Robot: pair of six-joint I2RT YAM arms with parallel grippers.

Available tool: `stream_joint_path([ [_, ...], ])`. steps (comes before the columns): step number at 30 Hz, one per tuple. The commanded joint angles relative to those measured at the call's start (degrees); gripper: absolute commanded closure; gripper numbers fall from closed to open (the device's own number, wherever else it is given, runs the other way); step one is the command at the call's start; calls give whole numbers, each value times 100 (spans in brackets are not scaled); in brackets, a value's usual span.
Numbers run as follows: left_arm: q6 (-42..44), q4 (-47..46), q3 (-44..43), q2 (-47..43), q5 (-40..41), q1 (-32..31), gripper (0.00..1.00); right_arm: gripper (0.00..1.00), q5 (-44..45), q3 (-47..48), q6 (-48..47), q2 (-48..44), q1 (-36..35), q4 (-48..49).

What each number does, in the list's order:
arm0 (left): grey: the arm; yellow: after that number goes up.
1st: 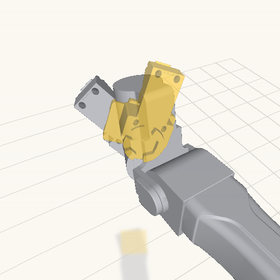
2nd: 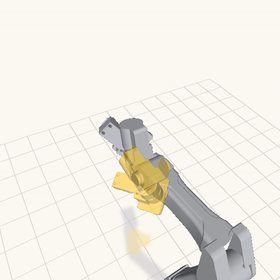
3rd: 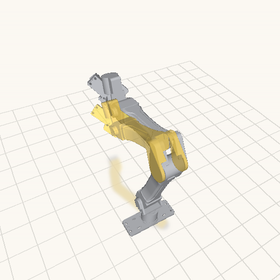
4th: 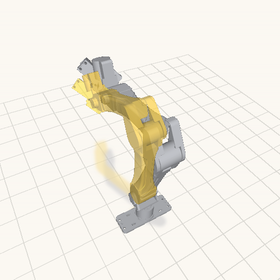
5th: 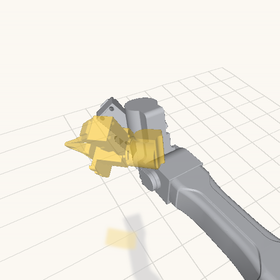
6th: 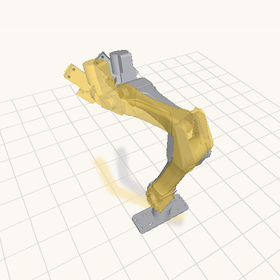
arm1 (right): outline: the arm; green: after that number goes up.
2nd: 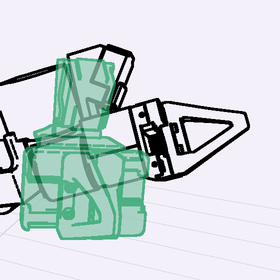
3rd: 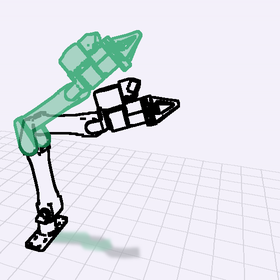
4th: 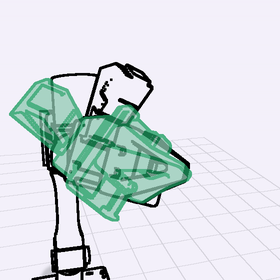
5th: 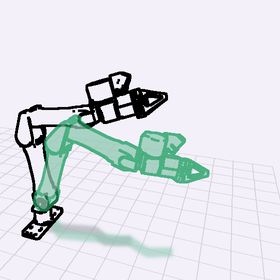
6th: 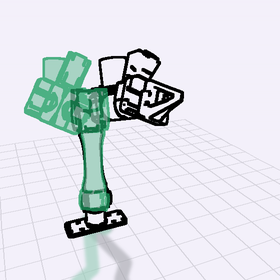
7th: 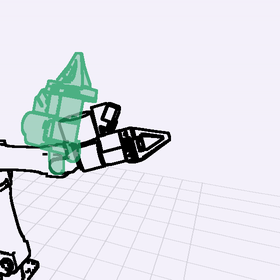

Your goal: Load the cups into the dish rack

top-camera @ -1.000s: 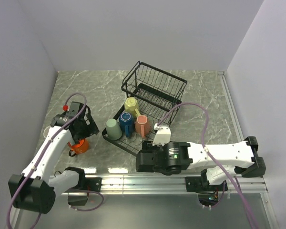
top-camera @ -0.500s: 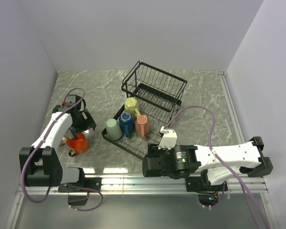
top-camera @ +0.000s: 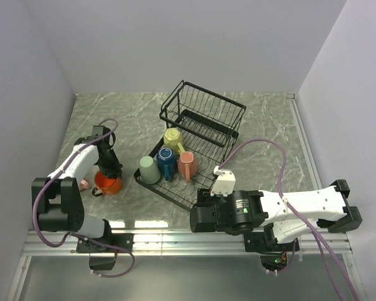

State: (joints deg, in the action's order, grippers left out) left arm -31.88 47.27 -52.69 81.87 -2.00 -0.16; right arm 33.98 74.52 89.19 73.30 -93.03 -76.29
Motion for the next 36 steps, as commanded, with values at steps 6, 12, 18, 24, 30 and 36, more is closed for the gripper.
stream_joint_path([
  [6,217,-42,-286,-4,-46,157,100,32,276,-43,415,-246,-127,-633],
  [12,-239,151,-891,-583,-579,218,100,31,566,343,222,-149,-127,-641],
  [18,-783,-323,-1393,-1445,-1943,306,100,27,821,783,-533,-70,110,-273],
  [24,-2475,-2385,81,-2235,-4657,359,99,27,795,1003,-1368,-289,338,395],
  [30,-2947,-3285,23,-2219,-4485,377,99,27,593,1205,-1729,-386,505,536],
  [36,-2649,-2892,-1155,-1762,-3862,412,100,27,277,1302,-2054,-334,778,659],
])
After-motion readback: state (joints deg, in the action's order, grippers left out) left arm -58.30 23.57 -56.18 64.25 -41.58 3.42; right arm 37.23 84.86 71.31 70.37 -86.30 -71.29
